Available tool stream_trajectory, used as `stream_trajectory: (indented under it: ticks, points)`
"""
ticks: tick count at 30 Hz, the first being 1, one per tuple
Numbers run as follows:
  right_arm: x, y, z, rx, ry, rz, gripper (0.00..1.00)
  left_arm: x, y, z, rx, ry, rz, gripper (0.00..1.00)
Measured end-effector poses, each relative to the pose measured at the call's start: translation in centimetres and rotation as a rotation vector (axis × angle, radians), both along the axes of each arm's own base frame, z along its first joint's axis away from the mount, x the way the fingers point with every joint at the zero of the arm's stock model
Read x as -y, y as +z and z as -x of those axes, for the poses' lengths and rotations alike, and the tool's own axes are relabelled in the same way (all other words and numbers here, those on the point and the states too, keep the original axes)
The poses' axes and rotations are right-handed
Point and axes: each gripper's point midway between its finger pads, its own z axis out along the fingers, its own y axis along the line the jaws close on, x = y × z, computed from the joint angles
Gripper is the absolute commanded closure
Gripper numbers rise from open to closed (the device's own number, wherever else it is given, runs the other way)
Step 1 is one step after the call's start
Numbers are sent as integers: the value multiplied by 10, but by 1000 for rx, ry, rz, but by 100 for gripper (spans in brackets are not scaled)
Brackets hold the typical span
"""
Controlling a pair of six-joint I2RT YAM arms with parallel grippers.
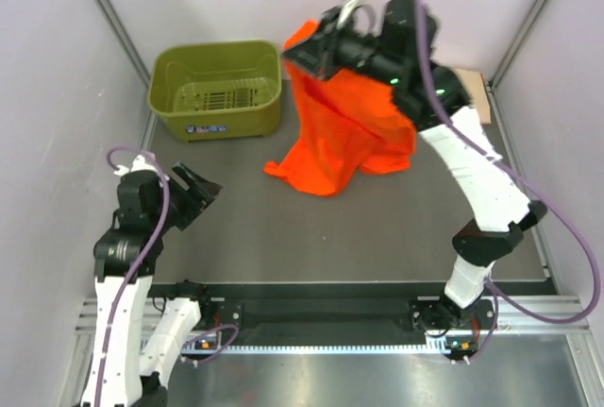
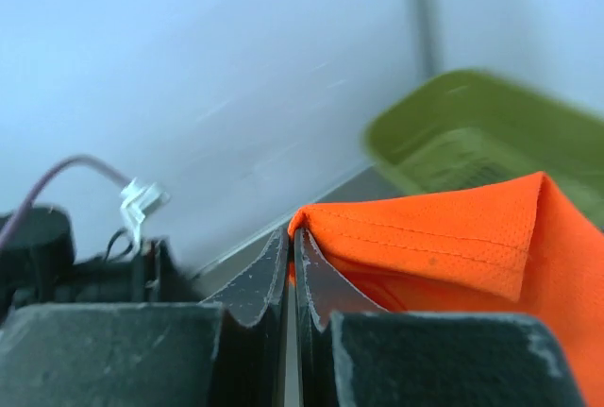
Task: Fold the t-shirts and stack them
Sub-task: Move the tshirt to the center of the board
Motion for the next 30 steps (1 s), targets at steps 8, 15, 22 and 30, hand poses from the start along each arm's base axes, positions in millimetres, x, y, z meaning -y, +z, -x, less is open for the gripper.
stream_trajectory:
  ticks: [8,15,22,30]
  points:
    - [-148,-174,67,-361,396,234,48,-24,30,28,126,113,-57,20]
    - [-66,-282,57,-629,245,460,37,-17,5,25,49,56,-67,13]
    - [115,-285,9,-681,-200,351,34,11,-28,-28,-57,-115,-57,6]
    - [143,-368,17,-878,-268,434,34,138,-103,-68,-251,-571,-238,10]
